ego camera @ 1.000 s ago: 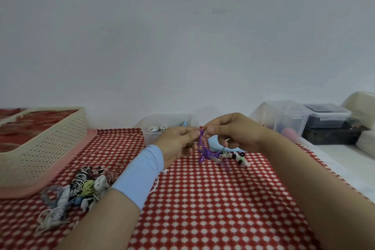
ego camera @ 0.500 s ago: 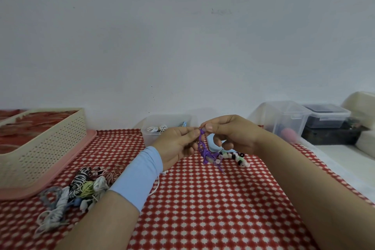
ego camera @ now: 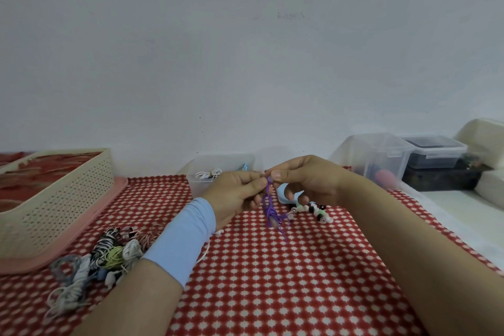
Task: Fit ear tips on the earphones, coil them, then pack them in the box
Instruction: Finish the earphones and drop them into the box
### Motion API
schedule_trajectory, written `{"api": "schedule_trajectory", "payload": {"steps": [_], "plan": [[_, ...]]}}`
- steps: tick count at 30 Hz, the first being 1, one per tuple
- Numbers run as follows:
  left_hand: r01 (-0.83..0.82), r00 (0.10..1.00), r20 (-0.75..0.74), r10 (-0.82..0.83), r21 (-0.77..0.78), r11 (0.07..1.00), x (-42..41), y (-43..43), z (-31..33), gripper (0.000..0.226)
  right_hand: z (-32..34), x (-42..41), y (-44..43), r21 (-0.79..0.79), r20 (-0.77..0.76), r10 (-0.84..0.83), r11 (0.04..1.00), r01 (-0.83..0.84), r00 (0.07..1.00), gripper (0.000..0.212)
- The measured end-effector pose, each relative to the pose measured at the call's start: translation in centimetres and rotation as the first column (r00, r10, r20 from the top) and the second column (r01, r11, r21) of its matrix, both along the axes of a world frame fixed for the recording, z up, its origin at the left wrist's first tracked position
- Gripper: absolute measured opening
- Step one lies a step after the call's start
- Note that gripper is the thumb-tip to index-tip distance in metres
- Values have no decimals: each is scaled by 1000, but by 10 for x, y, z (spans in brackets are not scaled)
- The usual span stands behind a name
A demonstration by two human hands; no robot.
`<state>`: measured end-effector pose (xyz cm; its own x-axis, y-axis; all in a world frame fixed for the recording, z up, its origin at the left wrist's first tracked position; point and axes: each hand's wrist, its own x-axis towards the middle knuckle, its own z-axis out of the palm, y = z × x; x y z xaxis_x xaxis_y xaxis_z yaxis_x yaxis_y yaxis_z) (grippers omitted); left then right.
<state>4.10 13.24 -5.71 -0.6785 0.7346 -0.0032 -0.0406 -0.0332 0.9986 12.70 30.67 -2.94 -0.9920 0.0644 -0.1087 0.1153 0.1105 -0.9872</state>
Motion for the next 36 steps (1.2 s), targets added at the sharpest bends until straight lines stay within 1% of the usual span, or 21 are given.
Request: {"api": "schedule_trajectory", "payload": {"steps": [2,4,7,16,20,26,29,32,36], "plan": [[-11,1000,18,11,0,1000,0,0,0,20,1,1,1,31,-31,0,1000,1,1000,16],[-9,999,42,9,4,1000,0,0,1,21,2,3,2,53,-59,7,999,-4,998,16],[4,999,46,-4,-11,1000,-2,-2,0,19,1,4,1,107,-63,6,994,1,998,16],[24,998,61,-25,6,1000,0,-2,0,17,0,4,-2,95,-58,-3,995,8,998,16],[-1,1000,32,1,-16,1000,-2,-3,-1,16,0,3,-6,145,-74,-27,989,37,997,14],[-9,1000,-20,7,-85,996,-3,-4,-2,19,1,5,-7,172,-51,0,985,8,999,15],[15,1000,4,-15,-77,997,-3,-5,-2,16,0,5,-5,146,-31,18,989,-13,999,15],[14,1000,-18,-15,-78,997,-1,-4,-3,17,-2,4,-5,115,-16,13,993,-11,1000,15],[-6,1000,4,7,-39,999,2,-2,-2,17,-7,2,-4,70,-53,7,998,-3,999,17]]}}
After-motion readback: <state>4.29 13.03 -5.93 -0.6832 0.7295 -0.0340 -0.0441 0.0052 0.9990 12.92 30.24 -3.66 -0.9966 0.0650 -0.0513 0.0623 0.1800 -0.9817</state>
